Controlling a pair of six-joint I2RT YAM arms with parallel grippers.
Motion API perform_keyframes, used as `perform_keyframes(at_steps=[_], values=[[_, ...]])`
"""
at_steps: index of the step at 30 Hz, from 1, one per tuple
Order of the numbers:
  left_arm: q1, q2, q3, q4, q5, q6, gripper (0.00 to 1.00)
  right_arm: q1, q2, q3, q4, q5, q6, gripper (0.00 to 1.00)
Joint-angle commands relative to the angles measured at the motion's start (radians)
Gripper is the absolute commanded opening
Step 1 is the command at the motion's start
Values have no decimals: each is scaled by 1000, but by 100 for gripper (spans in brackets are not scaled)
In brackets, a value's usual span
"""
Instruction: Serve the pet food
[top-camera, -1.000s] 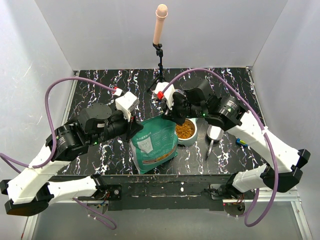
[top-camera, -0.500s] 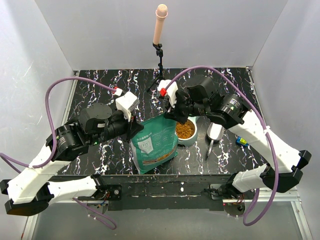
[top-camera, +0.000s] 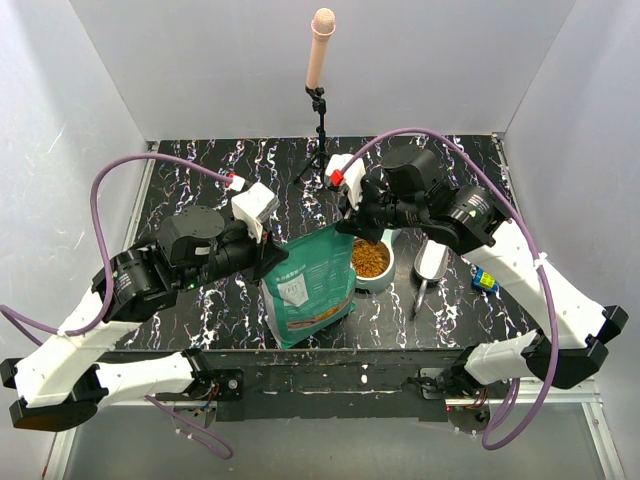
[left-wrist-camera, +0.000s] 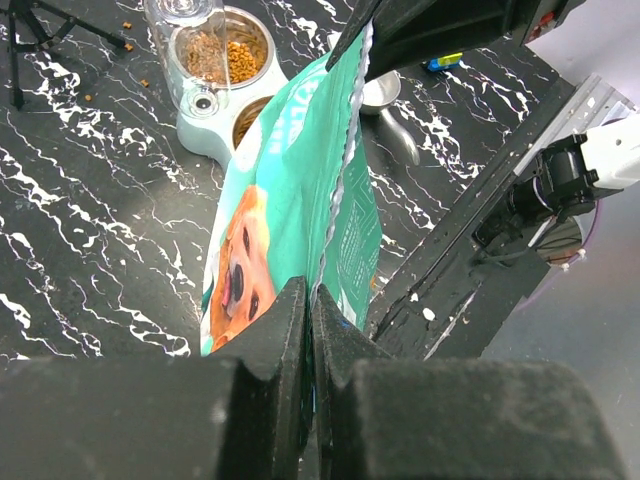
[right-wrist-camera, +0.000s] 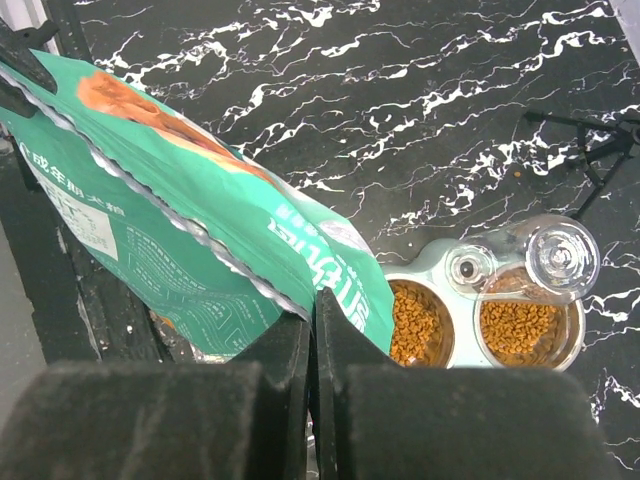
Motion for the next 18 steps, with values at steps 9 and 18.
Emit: perform_keyframes(at_steps=[9,18], values=[[-5,-96,74,-145,-3,-2,0,-135,-39,-13,-52,404,-80,18],[-4,-87,82,-152,1,5,0,-141,-57,-16,-49,306,-88,1]])
